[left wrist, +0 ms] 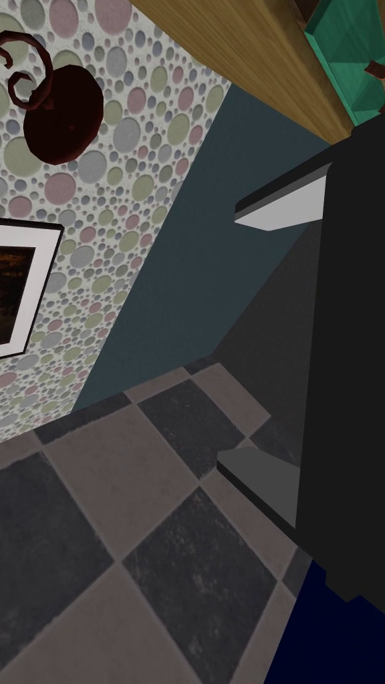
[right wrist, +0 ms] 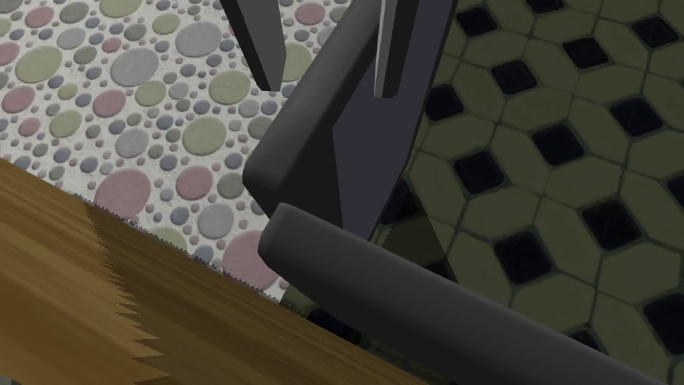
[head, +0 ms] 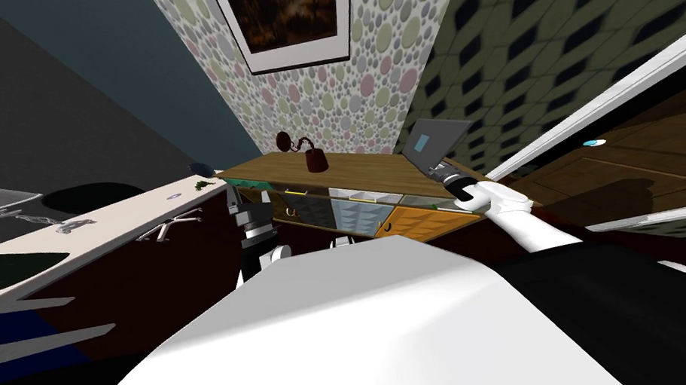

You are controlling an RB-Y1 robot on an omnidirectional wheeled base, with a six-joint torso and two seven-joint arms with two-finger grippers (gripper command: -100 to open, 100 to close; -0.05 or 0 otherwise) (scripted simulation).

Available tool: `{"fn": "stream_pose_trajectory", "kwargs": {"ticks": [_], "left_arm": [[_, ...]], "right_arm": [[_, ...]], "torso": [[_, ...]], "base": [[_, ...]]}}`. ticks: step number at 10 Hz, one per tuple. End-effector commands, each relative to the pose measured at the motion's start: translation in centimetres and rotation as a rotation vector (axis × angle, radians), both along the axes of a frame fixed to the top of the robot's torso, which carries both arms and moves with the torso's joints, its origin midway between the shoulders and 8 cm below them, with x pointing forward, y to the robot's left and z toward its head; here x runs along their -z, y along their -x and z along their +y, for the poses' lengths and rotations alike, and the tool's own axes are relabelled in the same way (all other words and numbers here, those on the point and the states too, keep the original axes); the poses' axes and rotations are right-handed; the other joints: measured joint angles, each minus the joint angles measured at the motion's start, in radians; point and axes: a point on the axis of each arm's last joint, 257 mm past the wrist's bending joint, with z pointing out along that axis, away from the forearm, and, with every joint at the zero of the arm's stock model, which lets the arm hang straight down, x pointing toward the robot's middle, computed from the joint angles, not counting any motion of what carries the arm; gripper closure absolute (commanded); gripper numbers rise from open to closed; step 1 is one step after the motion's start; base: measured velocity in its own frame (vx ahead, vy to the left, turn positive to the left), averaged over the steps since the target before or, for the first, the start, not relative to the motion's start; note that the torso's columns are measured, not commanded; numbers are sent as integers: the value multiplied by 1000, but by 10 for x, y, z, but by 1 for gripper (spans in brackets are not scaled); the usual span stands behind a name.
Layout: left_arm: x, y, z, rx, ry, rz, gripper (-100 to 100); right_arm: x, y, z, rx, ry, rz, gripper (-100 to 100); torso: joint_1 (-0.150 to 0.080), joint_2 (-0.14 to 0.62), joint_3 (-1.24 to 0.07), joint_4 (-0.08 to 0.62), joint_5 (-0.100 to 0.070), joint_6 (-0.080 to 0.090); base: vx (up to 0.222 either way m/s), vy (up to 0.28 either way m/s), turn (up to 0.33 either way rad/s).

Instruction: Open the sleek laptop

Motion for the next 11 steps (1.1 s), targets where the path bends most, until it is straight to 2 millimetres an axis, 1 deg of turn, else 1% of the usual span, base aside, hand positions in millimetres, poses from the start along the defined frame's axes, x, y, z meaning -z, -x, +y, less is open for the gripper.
{"fn": "stream_pose_trajectory", "kwargs": {"ticks": [1, 9, 10, 11], "left_arm": [[0, 0, 0, 0, 0, 0, 0], [0, 0, 0, 0, 0, 0, 0], [0, 0, 0, 0, 0, 0, 0], [0, 0, 0, 0, 0, 0, 0]], "right_arm": [[1, -1, -4, 10, -84, -30, 100], [5, -3, -18, 48, -391, -148, 100], [5, -3, -16, 43, -365, -137, 100], [7, -4, -18, 53, -446, -172, 100]], "torso": [[1, -1, 0, 0, 0, 0], [0, 1, 1, 0, -1, 1], [-1, 1, 0, 0, -1, 1], [0, -1, 0, 0, -1, 1]], "base": [[-30, -16, 44], [-42, -26, 50], [-18, -12, 15], [-32, -26, 49]]}}
